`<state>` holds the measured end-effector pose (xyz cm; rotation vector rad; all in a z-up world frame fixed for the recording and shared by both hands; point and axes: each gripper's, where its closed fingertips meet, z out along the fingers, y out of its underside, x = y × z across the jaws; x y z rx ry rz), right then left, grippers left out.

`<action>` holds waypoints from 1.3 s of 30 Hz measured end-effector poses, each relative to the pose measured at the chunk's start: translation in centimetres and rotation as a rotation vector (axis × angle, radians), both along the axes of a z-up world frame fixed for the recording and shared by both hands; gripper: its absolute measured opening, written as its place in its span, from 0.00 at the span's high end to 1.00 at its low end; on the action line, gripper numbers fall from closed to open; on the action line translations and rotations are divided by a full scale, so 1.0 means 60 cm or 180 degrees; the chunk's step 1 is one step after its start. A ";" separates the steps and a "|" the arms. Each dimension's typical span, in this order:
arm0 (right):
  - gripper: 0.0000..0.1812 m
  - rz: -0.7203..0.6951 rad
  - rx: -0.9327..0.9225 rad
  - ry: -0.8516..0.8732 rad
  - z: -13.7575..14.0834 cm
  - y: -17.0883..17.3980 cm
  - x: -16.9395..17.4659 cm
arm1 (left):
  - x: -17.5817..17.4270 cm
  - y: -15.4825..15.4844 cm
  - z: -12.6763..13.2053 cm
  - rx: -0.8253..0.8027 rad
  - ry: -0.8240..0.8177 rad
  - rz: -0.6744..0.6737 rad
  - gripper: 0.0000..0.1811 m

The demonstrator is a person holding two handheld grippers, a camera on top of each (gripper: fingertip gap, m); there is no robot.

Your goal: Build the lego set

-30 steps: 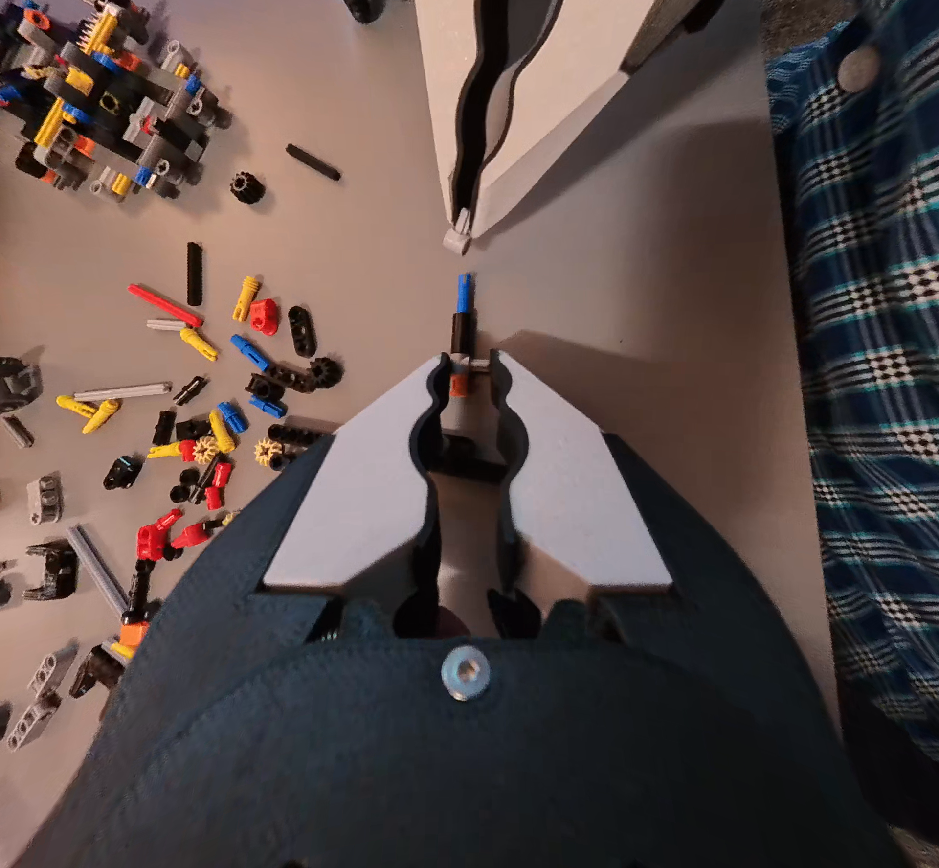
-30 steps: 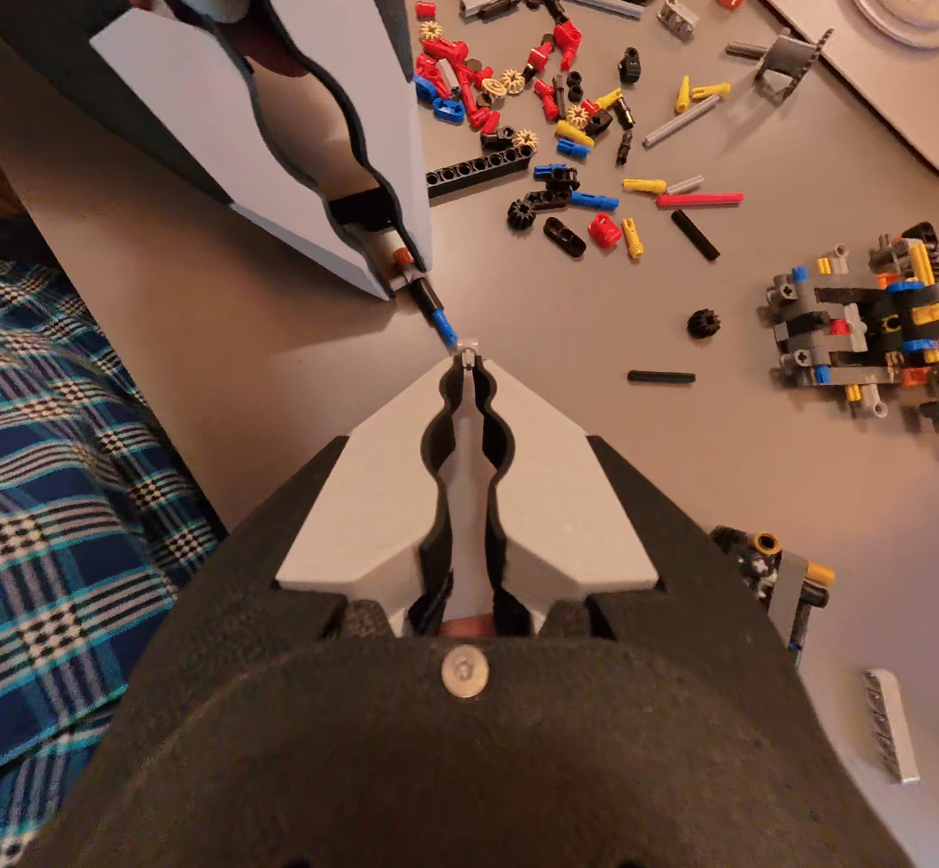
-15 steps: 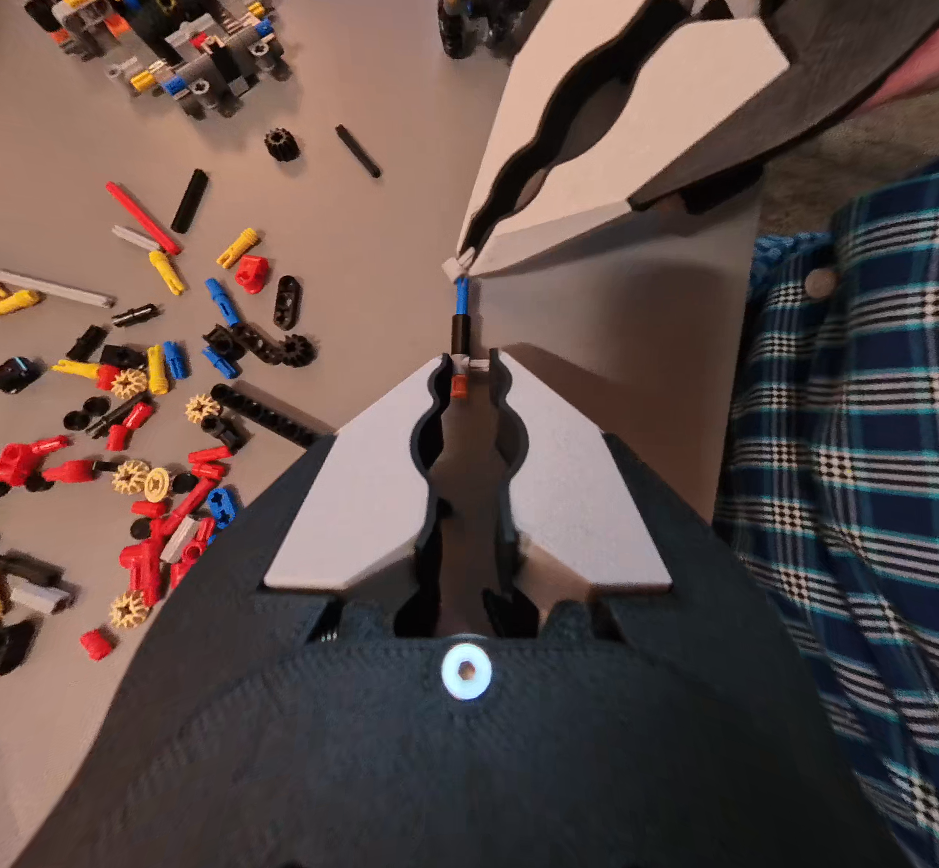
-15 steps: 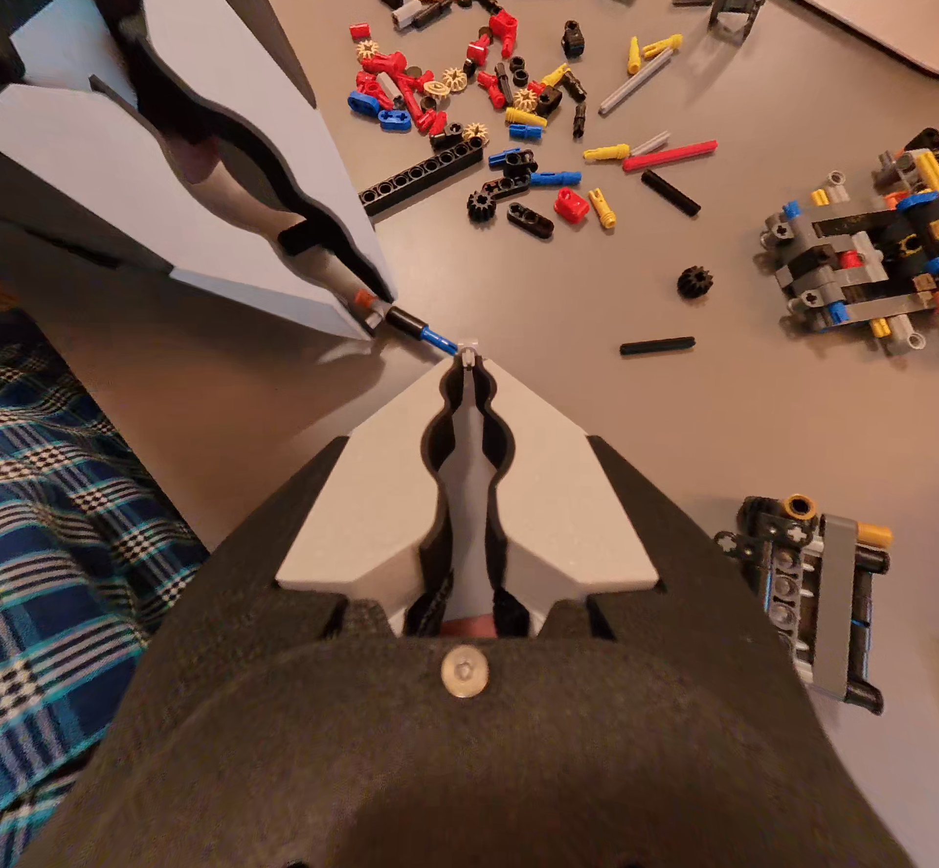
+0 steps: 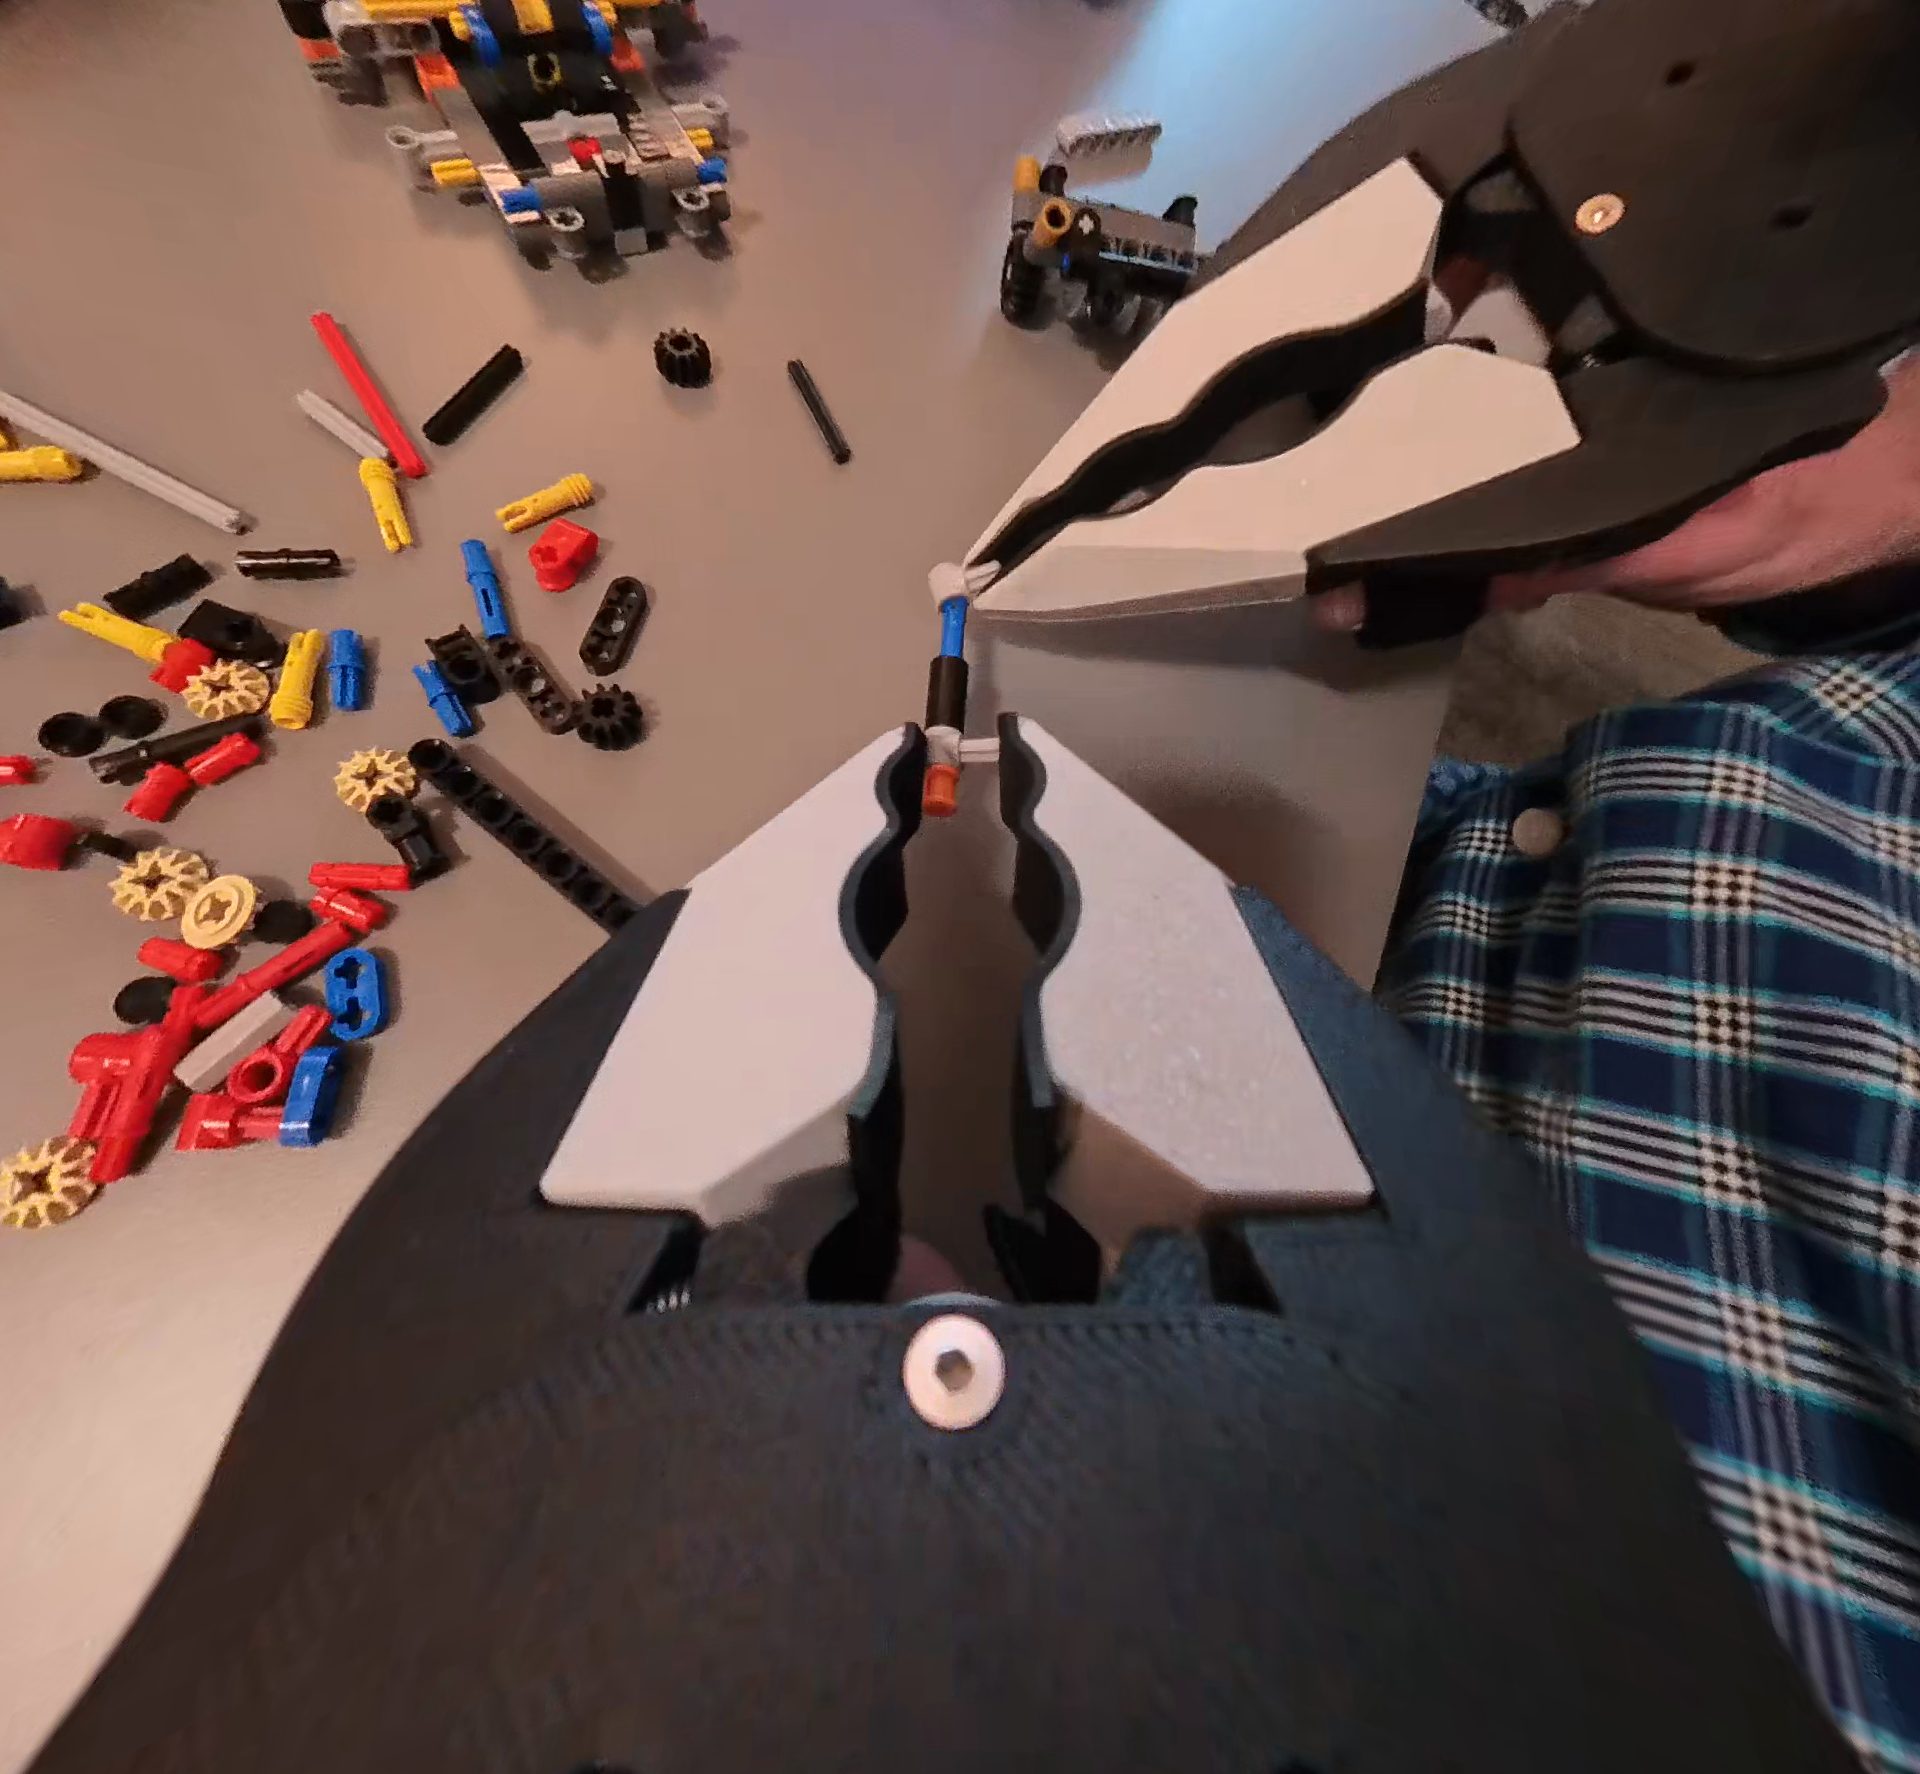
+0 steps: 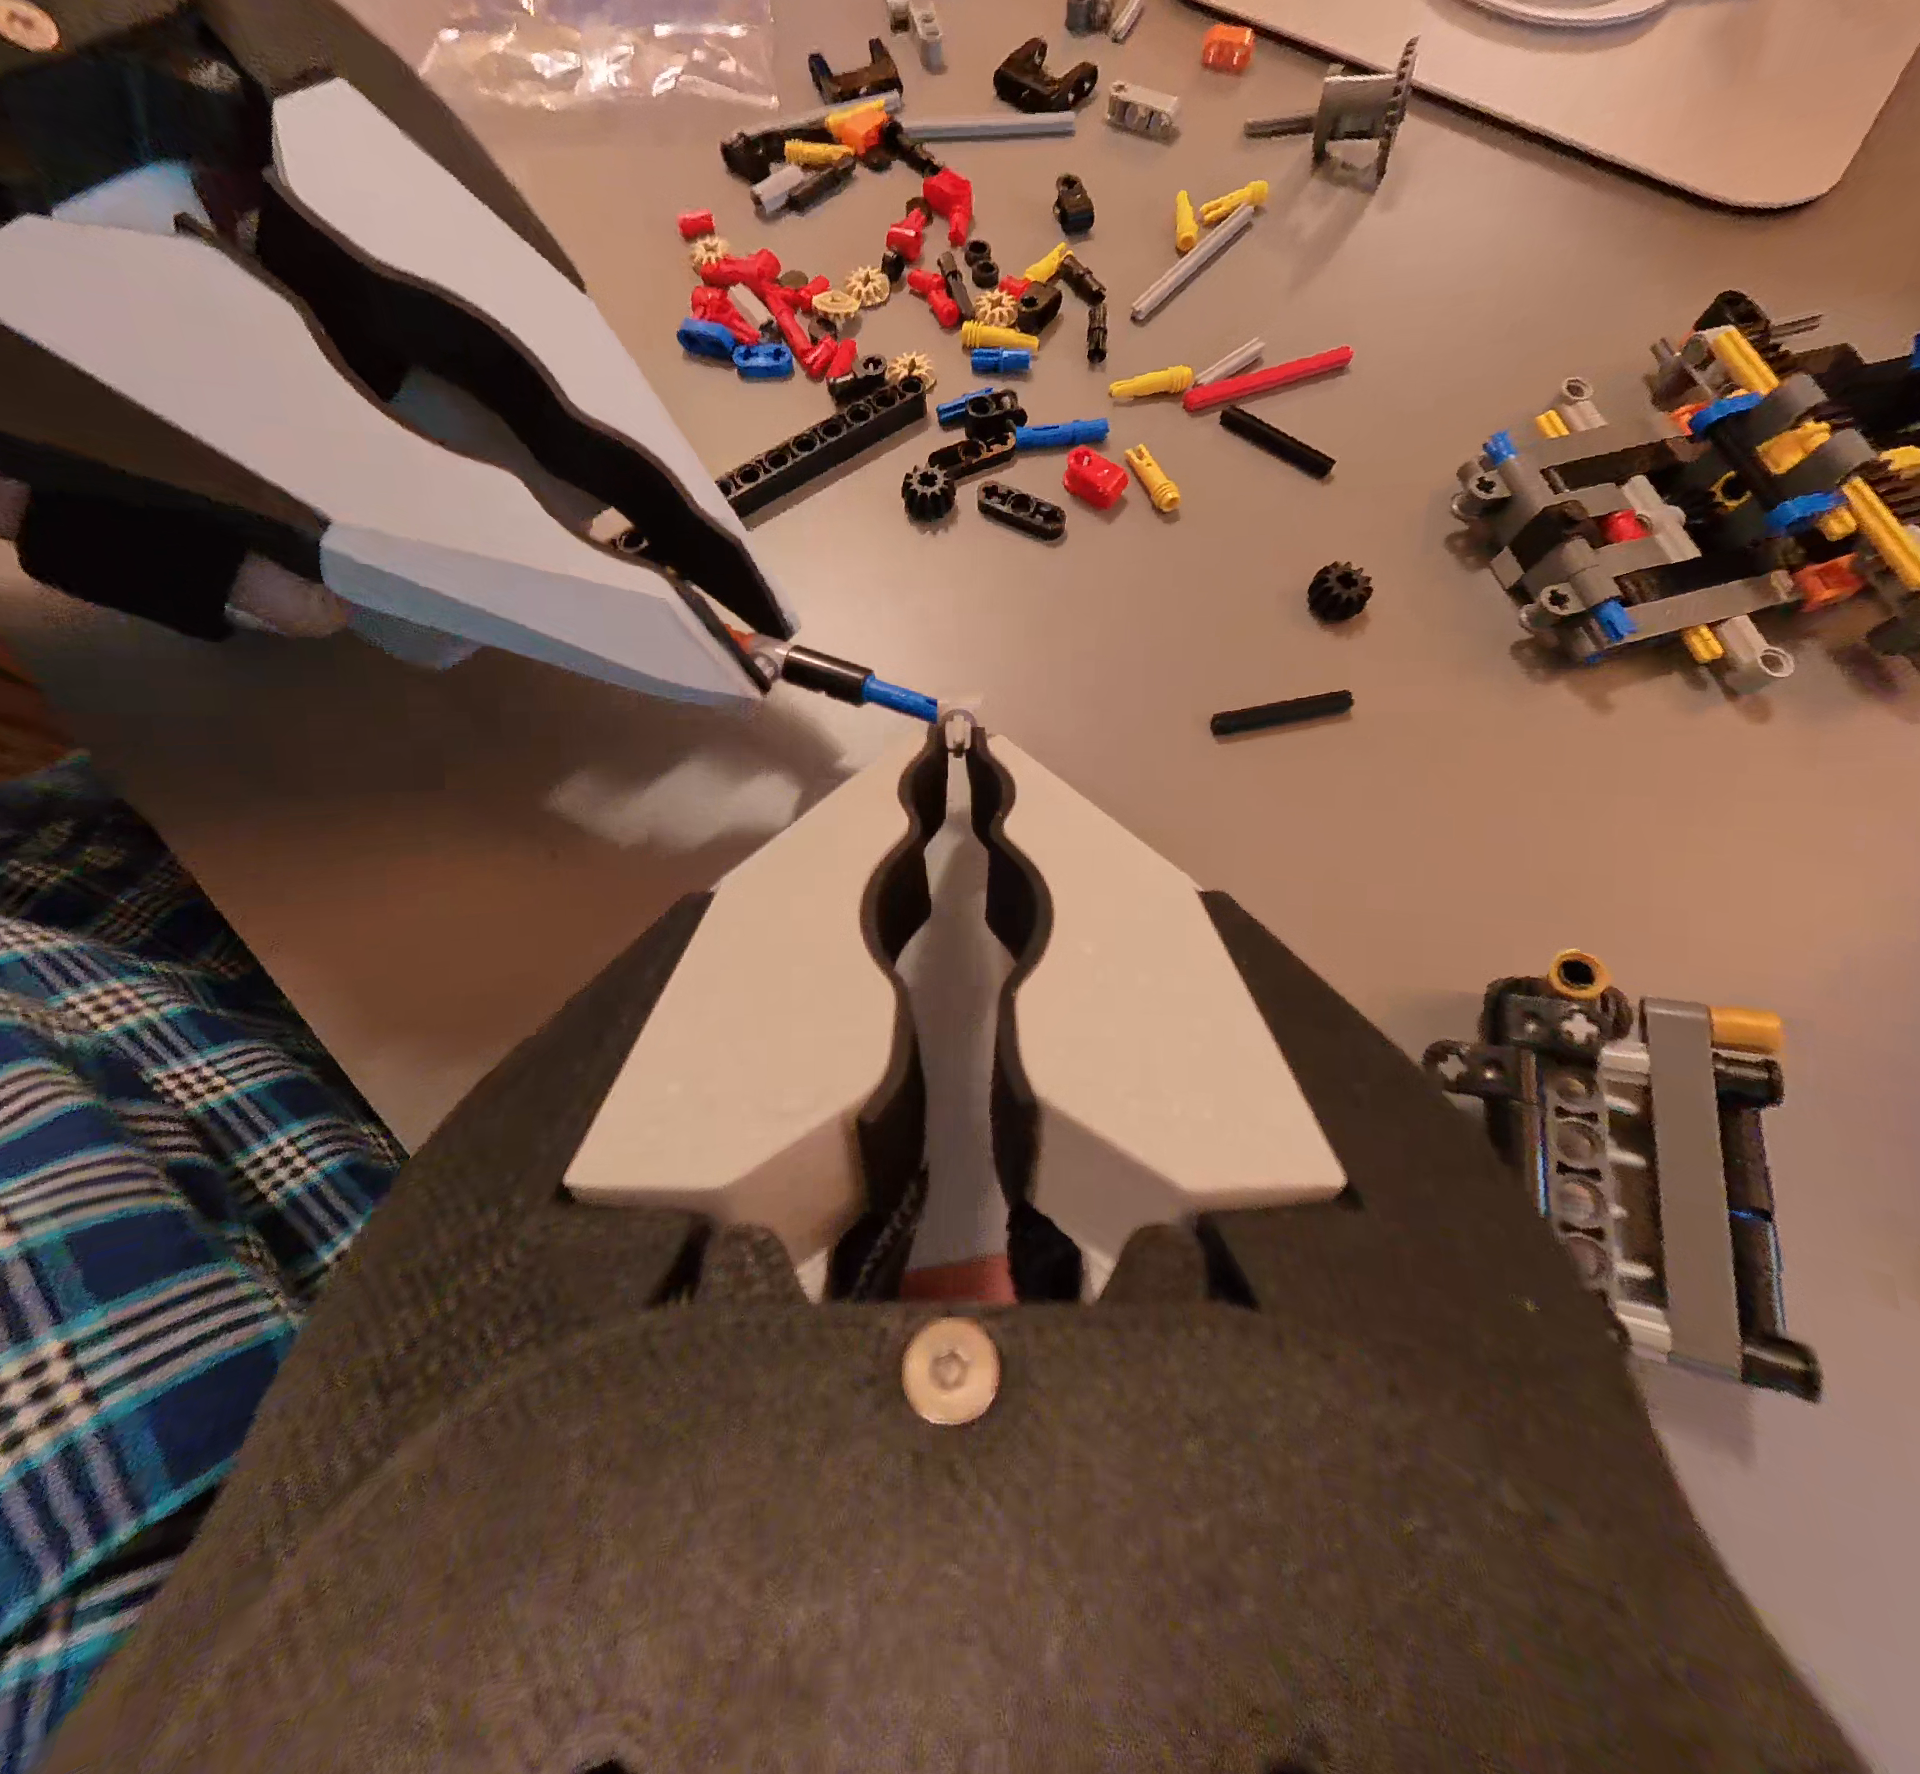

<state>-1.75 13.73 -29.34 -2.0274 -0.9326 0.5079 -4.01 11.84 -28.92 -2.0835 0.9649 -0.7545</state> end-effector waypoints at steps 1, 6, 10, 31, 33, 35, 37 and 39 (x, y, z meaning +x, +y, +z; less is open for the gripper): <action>1.00 -0.0022 -0.0018 0.0033 0.001 0.000 0.000 | 0.000 0.000 0.002 0.0008 -0.0031 0.0049 0.93; 1.00 -0.0138 0.0085 0.0051 0.008 0.002 0.003 | 0.003 0.001 0.010 0.0043 -0.0139 0.0250 0.94; 0.99 -0.0221 0.0135 0.0052 0.011 0.003 0.004 | 0.005 -0.001 0.009 0.0072 -0.0122 0.0379 0.94; 0.99 0.0026 -0.0348 0.0294 0.009 -0.023 0.039 | 0.026 -0.043 0.008 0.0128 -0.0103 -0.0045 0.94; 0.99 0.0021 -0.0396 0.0237 0.002 -0.030 0.053 | 0.039 -0.062 0.002 0.0288 0.0109 -0.0389 0.90; 0.99 -0.0009 -0.0358 0.0155 -0.005 -0.033 0.069 | 0.054 -0.087 -0.007 0.0512 0.0324 -0.0813 0.89; 0.99 0.0045 -0.0343 0.0055 -0.012 -0.040 0.076 | 0.069 -0.116 -0.016 0.0596 0.0453 -0.1177 0.89; 0.99 0.0082 -0.0352 -0.0101 -0.023 -0.047 0.080 | 0.076 -0.129 -0.026 0.0653 0.0566 -0.1347 0.88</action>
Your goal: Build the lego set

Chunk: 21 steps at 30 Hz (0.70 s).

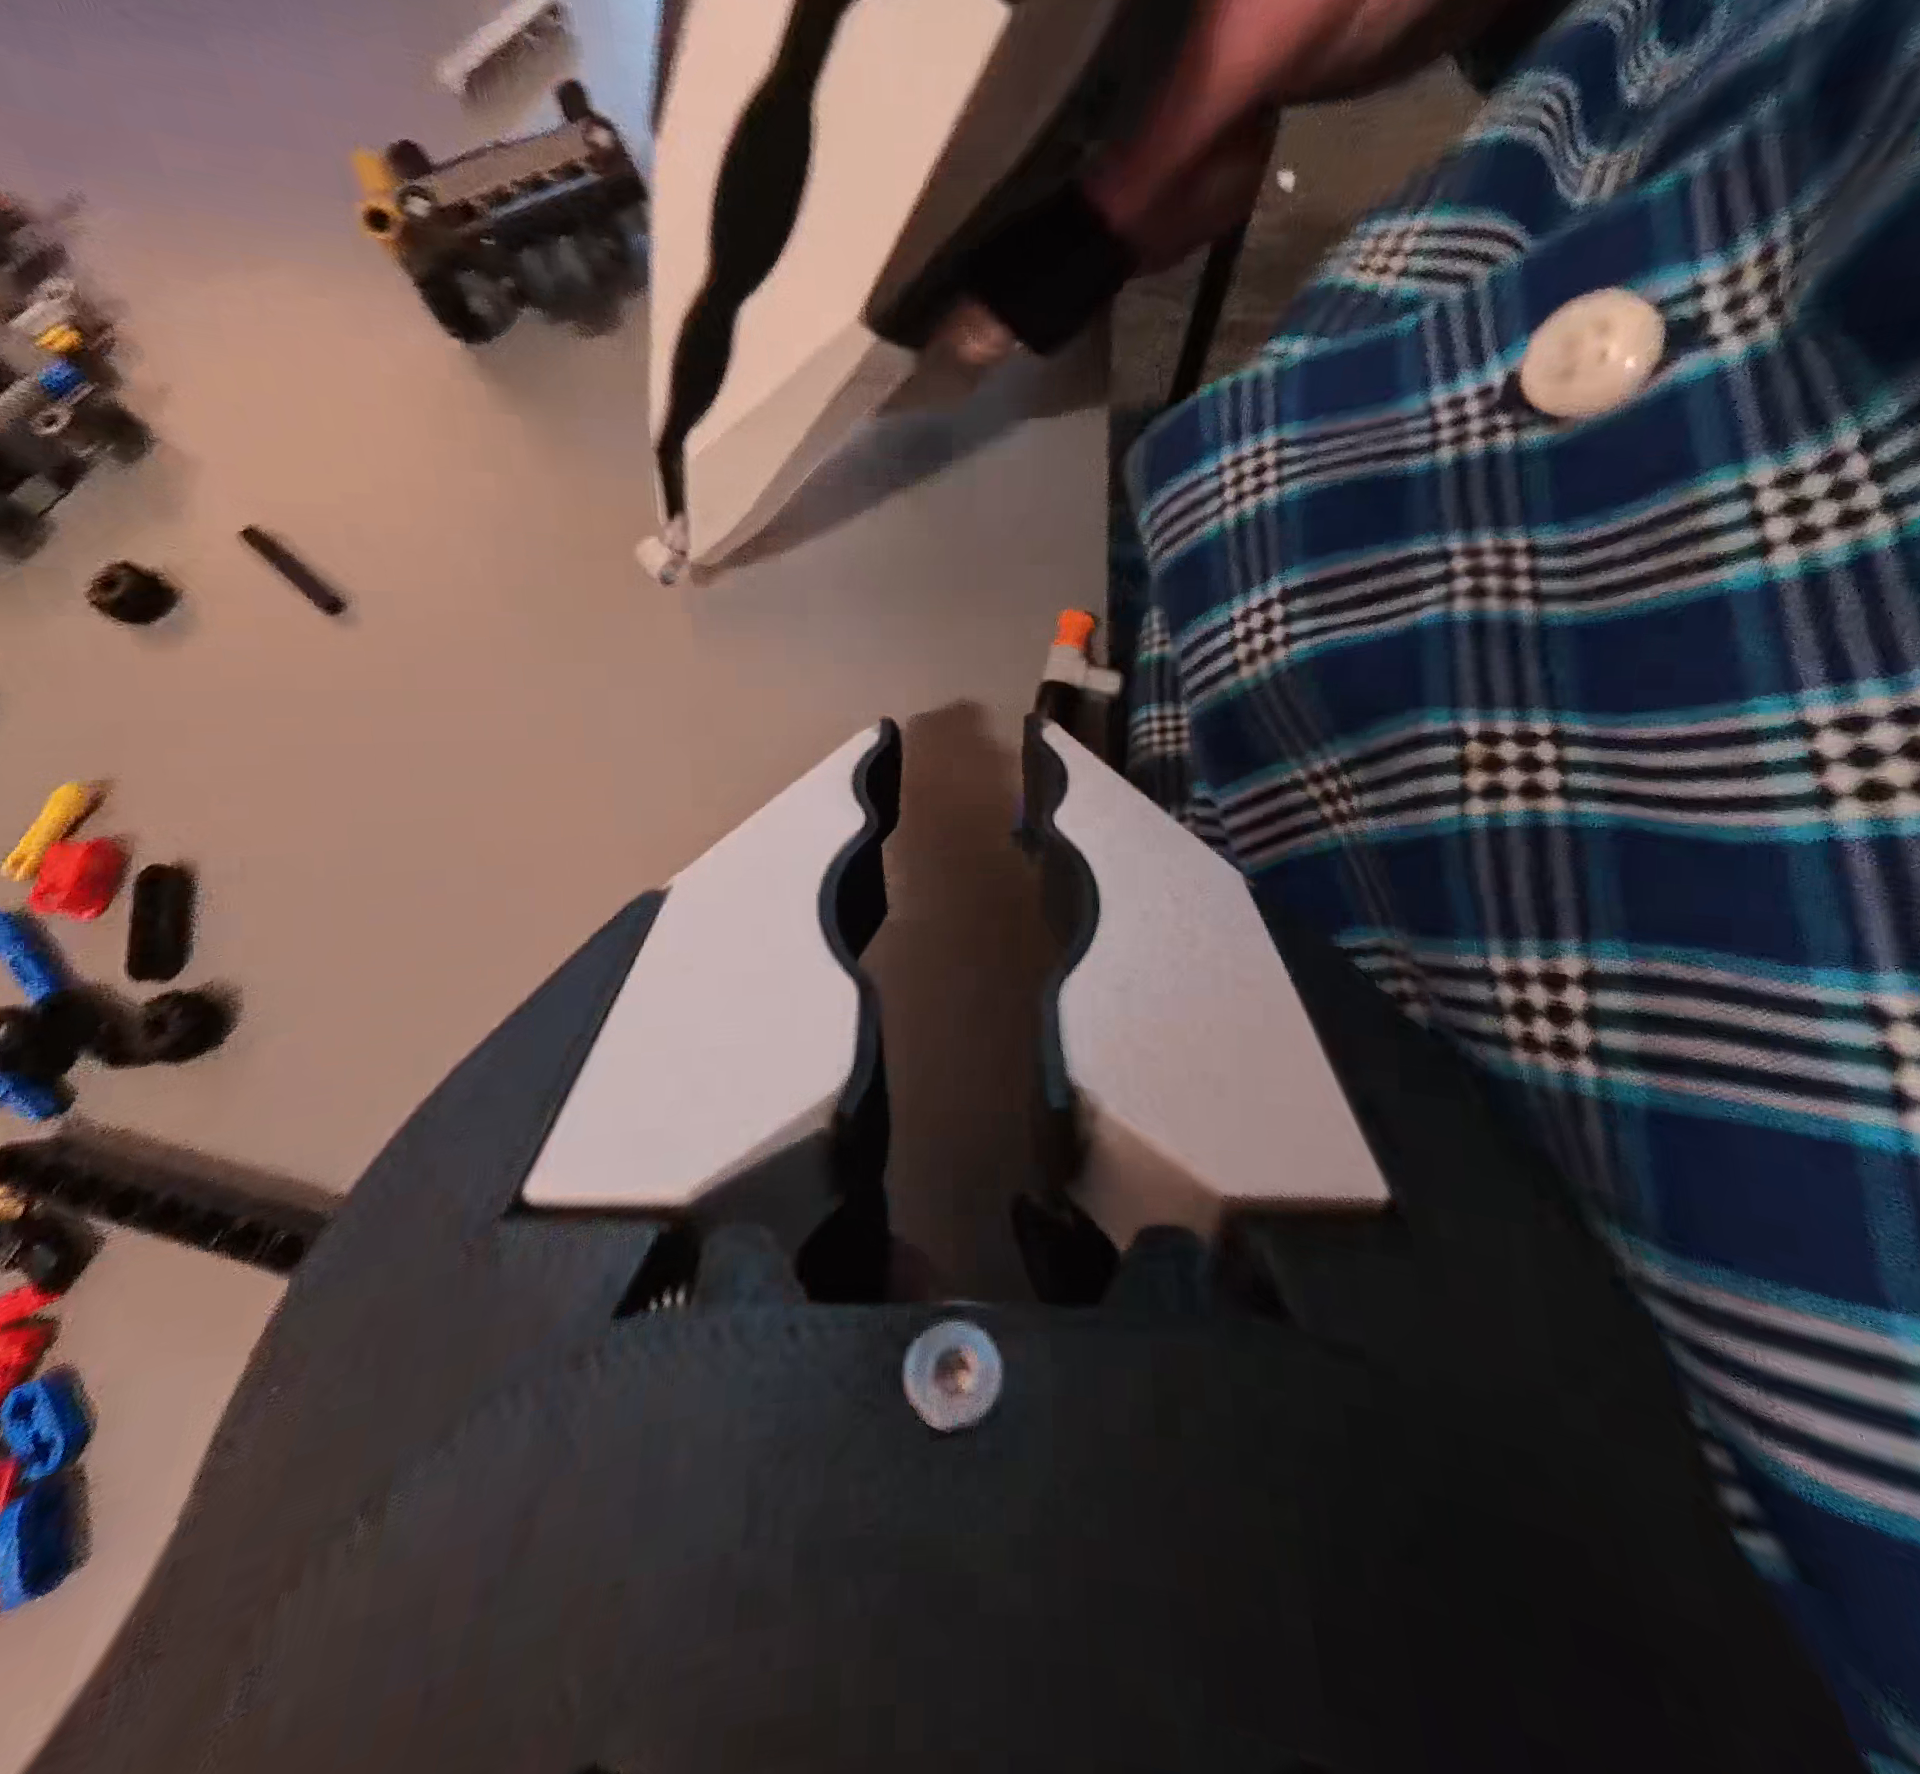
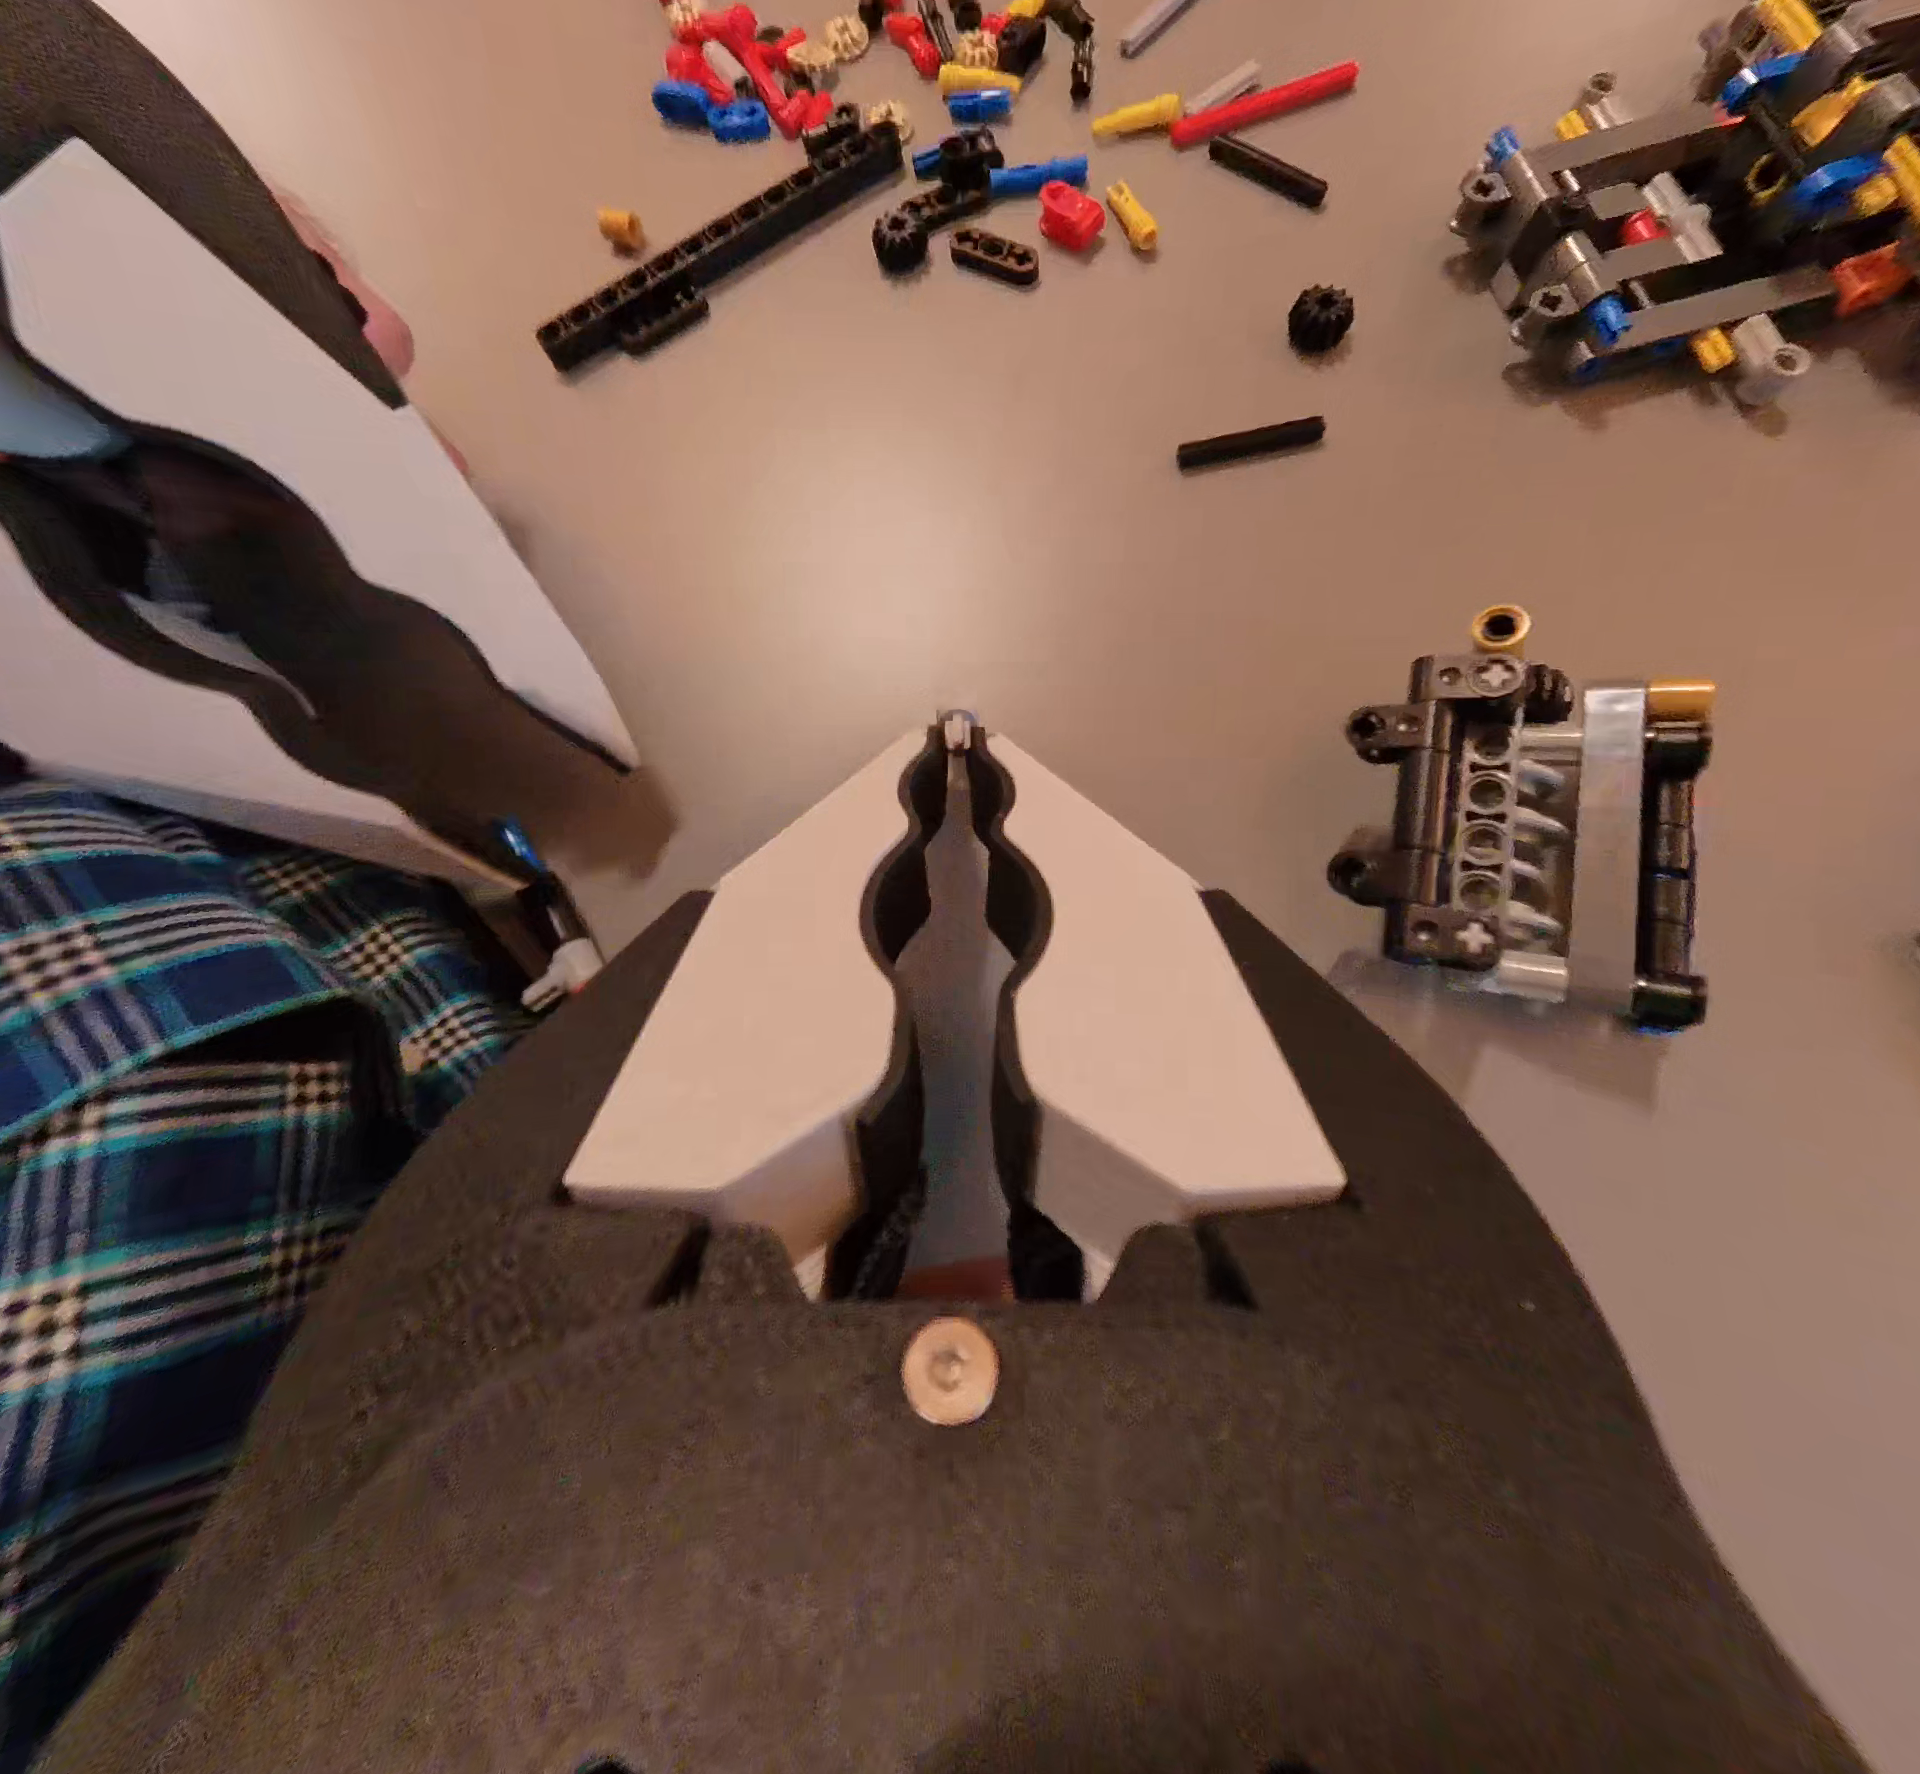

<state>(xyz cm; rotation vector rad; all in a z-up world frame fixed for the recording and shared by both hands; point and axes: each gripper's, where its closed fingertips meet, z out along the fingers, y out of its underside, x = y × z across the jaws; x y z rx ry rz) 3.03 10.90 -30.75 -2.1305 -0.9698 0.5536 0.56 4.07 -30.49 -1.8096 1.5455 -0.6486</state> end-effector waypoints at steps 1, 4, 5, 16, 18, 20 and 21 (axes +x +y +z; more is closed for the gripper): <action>0.99 0.0007 0.0043 -0.0058 -0.002 -0.001 0.001 | 0.003 -0.007 -0.001 0.0016 0.0014 -0.0086 0.89; 0.99 0.0083 0.0042 -0.0110 -0.006 -0.008 -0.003 | 0.007 -0.018 -0.011 0.0067 0.0160 -0.0226 0.91; 0.99 0.0090 0.0042 -0.0109 -0.006 -0.008 -0.003 | 0.007 -0.020 -0.015 0.0109 0.0221 -0.0256 0.93; 0.99 0.0172 0.0041 -0.0161 -0.007 -0.010 -0.008 | -0.054 0.094 -0.015 0.0588 0.0485 0.1179 0.97; 0.99 0.0169 0.0052 -0.0168 -0.007 -0.009 -0.010 | -0.079 0.113 -0.015 0.0426 0.0430 0.1637 0.96; 0.99 0.0167 0.0059 -0.0193 -0.009 -0.008 -0.011 | -0.082 0.106 -0.012 0.0371 0.0387 0.1738 0.90; 0.99 0.0178 0.0068 -0.0198 -0.010 -0.009 -0.012 | -0.077 0.098 -0.012 0.0317 0.0347 0.1733 0.88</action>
